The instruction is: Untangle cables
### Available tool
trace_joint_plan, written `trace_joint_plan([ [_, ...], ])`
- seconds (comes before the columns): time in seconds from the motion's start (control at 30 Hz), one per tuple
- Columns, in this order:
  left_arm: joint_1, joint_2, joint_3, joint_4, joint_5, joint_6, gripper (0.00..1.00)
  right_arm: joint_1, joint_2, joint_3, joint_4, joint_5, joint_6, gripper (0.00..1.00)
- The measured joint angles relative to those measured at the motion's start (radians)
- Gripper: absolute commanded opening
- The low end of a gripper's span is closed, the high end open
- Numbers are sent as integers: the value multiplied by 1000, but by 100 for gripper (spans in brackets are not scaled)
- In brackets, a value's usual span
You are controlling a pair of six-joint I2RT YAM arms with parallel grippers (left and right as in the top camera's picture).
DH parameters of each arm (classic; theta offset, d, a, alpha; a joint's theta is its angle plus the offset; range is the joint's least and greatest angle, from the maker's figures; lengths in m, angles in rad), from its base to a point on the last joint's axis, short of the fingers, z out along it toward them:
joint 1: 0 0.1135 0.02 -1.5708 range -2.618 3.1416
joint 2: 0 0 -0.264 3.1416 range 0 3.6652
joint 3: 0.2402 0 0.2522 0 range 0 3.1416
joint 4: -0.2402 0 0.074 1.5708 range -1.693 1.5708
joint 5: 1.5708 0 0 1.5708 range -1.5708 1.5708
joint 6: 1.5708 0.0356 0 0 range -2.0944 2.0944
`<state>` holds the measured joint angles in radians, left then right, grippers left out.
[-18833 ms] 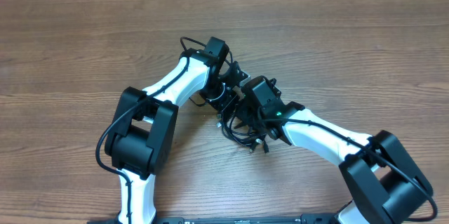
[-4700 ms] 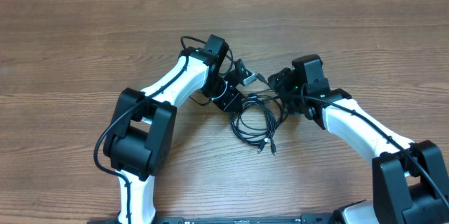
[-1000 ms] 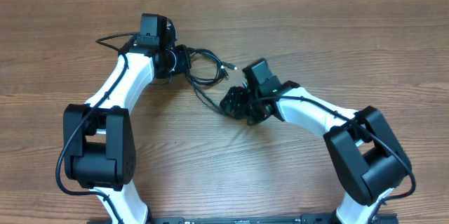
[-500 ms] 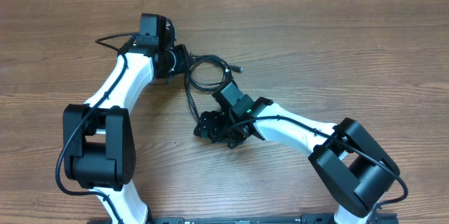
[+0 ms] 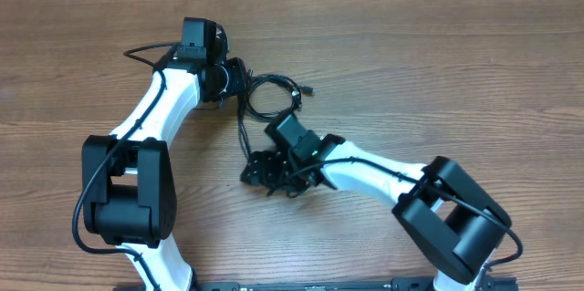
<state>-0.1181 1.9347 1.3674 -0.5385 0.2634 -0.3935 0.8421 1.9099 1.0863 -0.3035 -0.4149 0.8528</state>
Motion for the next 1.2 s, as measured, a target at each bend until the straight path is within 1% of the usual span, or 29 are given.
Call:
trace_joint_plan([
  [0.1, 0, 0, 0, -6, -16, 0, 52, 38, 9, 0, 49, 1, 7, 85],
  [0.23, 0, 0, 0, -20, -57, 0, 54, 66, 14, 0, 78, 0, 7, 85],
  [0.33, 0, 0, 0, -29, -86, 0, 59, 63, 14, 2, 59, -3, -10, 85],
  [0.4, 0, 0, 0, -34, -107, 0, 60, 52, 11, 19, 13, -8, -39, 88],
  [0.47, 0, 0, 0, -35, -117, 0, 61, 38, 5, 36, -21, -9, -73, 98],
  [0.5, 0, 0, 0, -35, -121, 0, 61, 29, -2, 46, -34, -8, -96, 100],
  [0.57, 0, 0, 0, -41, -127, 0, 63, 14, -20, 61, -40, -4, -132, 100],
  [0.67, 0, 0, 0, -58, -127, 3, 64, -19, -71, 90, -58, 34, -181, 100],
  [0.83, 0, 0, 0, -122, -126, 3, 65, -118, -94, 106, -143, 163, -206, 100],
  [0.93, 0, 0, 0, -203, -116, 4, 65, -201, -94, 105, -192, 230, -210, 100],
  [1.07, 0, 0, -3, -348, -65, 6, 65, -299, -94, 105, -222, 271, -213, 100],
  [1.2, -15, 0, -4, -444, 4, 44, 66, -367, -94, 105, -257, 294, -216, 100],
])
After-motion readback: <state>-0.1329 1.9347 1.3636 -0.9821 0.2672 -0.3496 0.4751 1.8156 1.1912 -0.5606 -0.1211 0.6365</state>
